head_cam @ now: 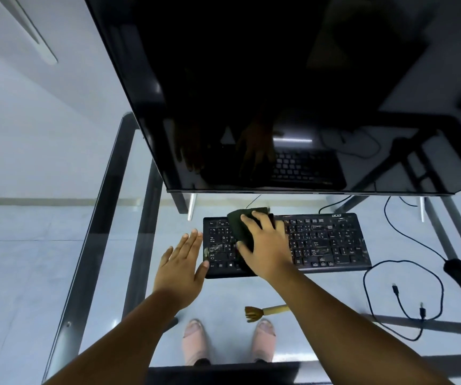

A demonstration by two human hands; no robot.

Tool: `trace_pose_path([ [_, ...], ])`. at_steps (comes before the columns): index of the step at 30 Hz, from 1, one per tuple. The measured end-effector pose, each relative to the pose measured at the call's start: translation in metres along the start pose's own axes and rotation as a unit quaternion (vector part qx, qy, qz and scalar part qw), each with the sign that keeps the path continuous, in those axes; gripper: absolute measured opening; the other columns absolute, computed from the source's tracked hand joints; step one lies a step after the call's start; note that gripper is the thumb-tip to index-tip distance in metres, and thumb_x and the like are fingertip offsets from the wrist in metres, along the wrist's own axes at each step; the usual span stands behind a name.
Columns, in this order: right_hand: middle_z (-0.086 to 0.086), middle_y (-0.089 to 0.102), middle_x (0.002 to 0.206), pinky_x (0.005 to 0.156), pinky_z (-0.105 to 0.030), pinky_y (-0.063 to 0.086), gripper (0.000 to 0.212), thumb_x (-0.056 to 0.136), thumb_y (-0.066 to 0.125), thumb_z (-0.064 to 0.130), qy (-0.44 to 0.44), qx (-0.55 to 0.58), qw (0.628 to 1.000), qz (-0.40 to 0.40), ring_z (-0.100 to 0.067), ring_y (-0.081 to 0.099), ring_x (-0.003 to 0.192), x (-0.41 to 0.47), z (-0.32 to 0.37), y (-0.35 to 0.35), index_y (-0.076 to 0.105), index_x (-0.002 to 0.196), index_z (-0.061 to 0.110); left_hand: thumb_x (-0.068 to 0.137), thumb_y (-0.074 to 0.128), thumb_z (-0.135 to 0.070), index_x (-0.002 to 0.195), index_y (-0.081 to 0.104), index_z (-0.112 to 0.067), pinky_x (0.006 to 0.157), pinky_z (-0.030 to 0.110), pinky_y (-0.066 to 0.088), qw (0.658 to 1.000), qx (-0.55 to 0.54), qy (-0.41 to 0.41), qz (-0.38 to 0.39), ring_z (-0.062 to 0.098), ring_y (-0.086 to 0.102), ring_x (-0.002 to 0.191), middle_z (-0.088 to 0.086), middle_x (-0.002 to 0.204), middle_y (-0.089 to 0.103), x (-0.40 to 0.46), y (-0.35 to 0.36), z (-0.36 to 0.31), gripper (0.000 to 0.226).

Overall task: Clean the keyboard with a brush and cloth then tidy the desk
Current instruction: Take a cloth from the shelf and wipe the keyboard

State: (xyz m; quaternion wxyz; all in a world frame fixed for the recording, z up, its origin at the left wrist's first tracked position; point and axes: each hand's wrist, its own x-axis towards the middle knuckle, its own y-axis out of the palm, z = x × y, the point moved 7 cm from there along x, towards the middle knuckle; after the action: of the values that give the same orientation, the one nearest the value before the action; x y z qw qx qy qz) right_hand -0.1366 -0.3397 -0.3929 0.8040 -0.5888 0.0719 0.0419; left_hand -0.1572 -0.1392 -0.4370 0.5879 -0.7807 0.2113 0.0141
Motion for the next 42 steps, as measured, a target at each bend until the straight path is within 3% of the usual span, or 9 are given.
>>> trace_pose_path([
  [3, 0.002, 0.039, 0.144, 0.1, -0.046, 0.046, 0.051, 0.091, 0.052, 0.021, 0.006, 0.027, 1.0, -0.005, -0.033, 0.04, 0.116, 0.004, -0.007, -0.002, 0.045, 0.141, 0.026, 0.089, 0.002, -0.063, 0.153, -0.008, -0.029, 0.116, 0.03, -0.006, 1.0, -0.004, 0.009, 0.004, 0.006, -0.013, 0.146, -0.016, 0.156, -0.015, 0.002, 0.002, 0.002, 0.073],
  [7, -0.001, 0.042, 0.143, 0.104, -0.042, 0.041, 0.048, 0.092, 0.049, 0.015, 0.054, 0.048, 0.997, -0.036, -0.034, 0.041, 0.115, 0.009, -0.003, -0.003, 0.049, 0.14, 0.022, 0.088, 0.001, -0.067, 0.153, -0.008, -0.029, 0.117, 0.03, -0.005, 1.0, -0.008, 0.024, 0.013, 0.006, -0.015, 0.145, -0.016, 0.156, -0.015, 0.002, 0.005, 0.005, 0.076],
  [12, 0.004, 0.044, 0.142, 0.099, -0.037, 0.046, 0.05, 0.092, 0.049, 0.011, -0.05, 0.064, 0.997, -0.014, -0.027, 0.04, 0.116, 0.012, 0.037, 0.005, 0.051, 0.14, 0.024, 0.086, -0.002, -0.066, 0.152, -0.011, -0.029, 0.115, 0.028, -0.008, 0.999, -0.002, 0.029, 0.013, 0.006, -0.015, 0.146, -0.016, 0.157, -0.016, 0.002, 0.004, 0.007, 0.076],
  [18, -0.003, 0.052, 0.132, 0.096, -0.039, 0.046, 0.043, 0.09, 0.048, 0.011, 0.086, 0.041, 0.991, -0.091, -0.031, 0.04, 0.11, 0.005, -0.002, -0.003, 0.06, 0.131, 0.015, 0.078, -0.015, -0.07, 0.153, -0.013, -0.029, 0.115, 0.027, -0.009, 0.999, -0.004, 0.032, 0.015, 0.005, -0.017, 0.145, -0.016, 0.158, -0.018, 0.003, 0.008, 0.008, 0.085],
  [25, 0.007, 0.049, 0.136, 0.098, -0.032, 0.044, 0.047, 0.091, 0.048, 0.008, -0.083, 0.057, 0.995, -0.02, -0.024, 0.04, 0.11, 0.022, 0.055, 0.011, 0.057, 0.135, 0.024, 0.079, -0.01, -0.073, 0.154, -0.007, -0.029, 0.115, 0.028, -0.007, 0.999, -0.022, 0.032, 0.008, 0.004, -0.017, 0.143, -0.016, 0.157, -0.014, 0.003, 0.008, 0.01, 0.087],
  [30, 0.0, 0.061, 0.123, 0.084, -0.039, 0.053, 0.039, 0.084, 0.052, 0.006, -0.015, 0.059, 0.989, -0.134, -0.028, 0.046, 0.101, -0.001, 0.006, 0.002, 0.071, 0.115, 0.017, 0.089, 0.012, -0.064, 0.154, -0.006, -0.028, 0.114, 0.027, -0.008, 0.999, -0.022, 0.031, 0.009, 0.004, -0.018, 0.142, -0.016, 0.157, -0.014, 0.004, 0.006, 0.011, 0.076],
  [33, 0.002, 0.06, 0.124, 0.085, -0.038, 0.052, 0.041, 0.084, 0.053, 0.004, 0.015, 0.076, 0.989, -0.13, -0.027, 0.043, 0.101, 0.007, 0.013, 0.005, 0.07, 0.118, 0.019, 0.089, 0.01, -0.065, 0.154, -0.007, -0.029, 0.114, 0.027, -0.007, 0.999, -0.02, 0.033, 0.011, 0.004, -0.017, 0.142, -0.016, 0.157, -0.014, 0.005, 0.008, 0.012, 0.076],
  [38, 0.008, 0.055, 0.131, 0.092, -0.032, 0.045, 0.046, 0.088, 0.049, 0.007, -0.099, 0.064, 0.992, -0.047, -0.023, 0.041, 0.104, 0.021, 0.05, 0.011, 0.064, 0.127, 0.027, 0.087, 0.008, -0.066, 0.154, -0.008, -0.029, 0.114, 0.027, -0.007, 0.999, -0.014, 0.028, 0.012, 0.003, -0.018, 0.142, -0.017, 0.156, -0.016, 0.005, 0.008, 0.013, 0.078],
  [42, 0.007, 0.06, 0.122, 0.084, -0.038, 0.052, 0.042, 0.084, 0.048, 0.009, -0.106, 0.07, 0.988, -0.088, -0.024, 0.046, 0.099, 0.006, 0.022, 0.006, 0.072, 0.114, 0.025, 0.087, 0.01, -0.066, 0.154, -0.006, -0.029, 0.115, 0.027, -0.006, 0.999, -0.028, 0.028, 0.008, 0.003, -0.016, 0.142, -0.017, 0.156, -0.014, 0.004, 0.006, 0.011, 0.078],
])
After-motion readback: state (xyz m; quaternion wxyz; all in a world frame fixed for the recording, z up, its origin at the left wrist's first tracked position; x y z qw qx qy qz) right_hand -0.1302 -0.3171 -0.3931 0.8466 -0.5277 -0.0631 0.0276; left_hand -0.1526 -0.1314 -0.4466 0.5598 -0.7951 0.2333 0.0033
